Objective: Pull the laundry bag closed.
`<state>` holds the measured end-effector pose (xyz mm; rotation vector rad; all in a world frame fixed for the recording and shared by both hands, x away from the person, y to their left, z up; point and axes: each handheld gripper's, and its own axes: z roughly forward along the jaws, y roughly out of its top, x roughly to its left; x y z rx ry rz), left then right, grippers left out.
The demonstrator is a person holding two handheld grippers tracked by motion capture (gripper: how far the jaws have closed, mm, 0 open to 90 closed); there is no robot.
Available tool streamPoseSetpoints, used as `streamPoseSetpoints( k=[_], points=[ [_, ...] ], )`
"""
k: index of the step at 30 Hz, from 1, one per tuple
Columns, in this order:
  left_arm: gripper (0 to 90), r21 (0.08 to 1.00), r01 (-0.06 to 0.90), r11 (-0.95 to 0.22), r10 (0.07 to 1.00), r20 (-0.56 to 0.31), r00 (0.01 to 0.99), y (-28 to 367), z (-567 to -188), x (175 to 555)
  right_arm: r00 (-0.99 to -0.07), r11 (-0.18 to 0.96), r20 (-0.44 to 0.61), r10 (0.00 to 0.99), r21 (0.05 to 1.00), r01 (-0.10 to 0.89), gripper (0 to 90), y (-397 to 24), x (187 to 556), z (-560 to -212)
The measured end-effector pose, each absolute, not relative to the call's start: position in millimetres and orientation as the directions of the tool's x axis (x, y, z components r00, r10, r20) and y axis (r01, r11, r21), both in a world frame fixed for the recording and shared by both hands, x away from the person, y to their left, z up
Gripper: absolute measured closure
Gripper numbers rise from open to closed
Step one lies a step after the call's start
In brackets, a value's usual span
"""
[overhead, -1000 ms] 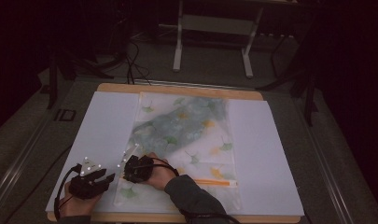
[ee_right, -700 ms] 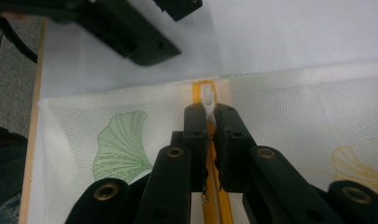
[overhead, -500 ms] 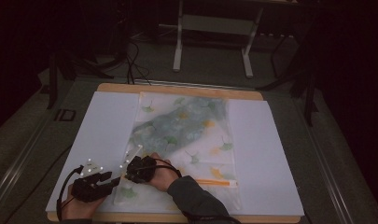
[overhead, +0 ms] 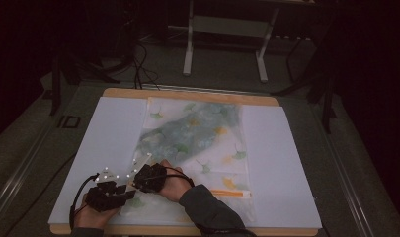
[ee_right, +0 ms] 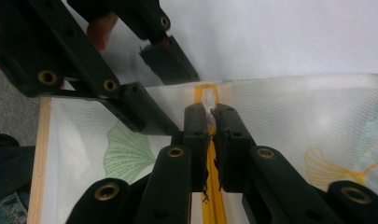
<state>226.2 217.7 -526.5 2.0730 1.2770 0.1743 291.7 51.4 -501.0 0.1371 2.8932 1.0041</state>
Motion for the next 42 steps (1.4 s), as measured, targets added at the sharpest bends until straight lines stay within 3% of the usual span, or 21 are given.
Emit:
streamPoseSetpoints(
  k=[11,42],
  points=[
    [87.6,0.597,0.738,-0.315,0.817,-0.224,0.531,212.7,-530.5,230.7,-0.995,0.78,-0.038,0.096,0.623,0.051,84.1,46.5,293.5,-504.8],
    [88.8,0.633,0.721,-0.282,0.817,-0.235,0.526,219.1,-526.4,228.1,-0.993,0.804,-0.035,0.109,0.59,0.068,84.6,34.5,296.8,-527.3]
  ],
)
